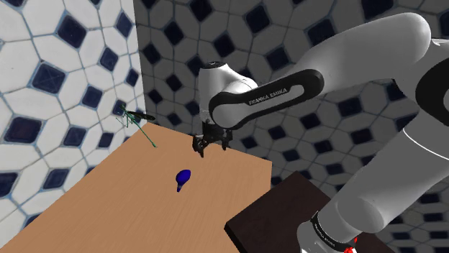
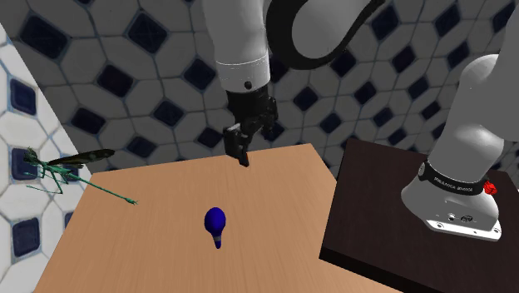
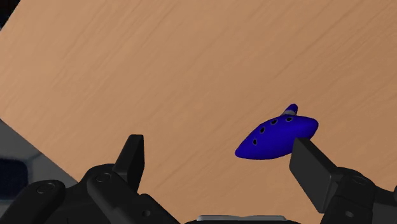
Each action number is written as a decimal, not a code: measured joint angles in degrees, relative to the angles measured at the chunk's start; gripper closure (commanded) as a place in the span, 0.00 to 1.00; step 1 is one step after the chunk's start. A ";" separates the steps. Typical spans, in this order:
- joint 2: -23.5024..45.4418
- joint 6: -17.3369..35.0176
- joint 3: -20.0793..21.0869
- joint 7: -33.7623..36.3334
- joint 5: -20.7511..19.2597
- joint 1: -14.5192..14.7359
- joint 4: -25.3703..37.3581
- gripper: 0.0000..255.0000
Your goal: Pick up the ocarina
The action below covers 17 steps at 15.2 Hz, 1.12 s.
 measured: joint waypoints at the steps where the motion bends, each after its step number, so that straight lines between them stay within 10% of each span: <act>1: 2.21 1.08 0.20 1.78 -0.92 0.13 0.53 0.00; 17: 36.13 5.90 -4.34 22.06 -12.50 9.17 23.37 0.00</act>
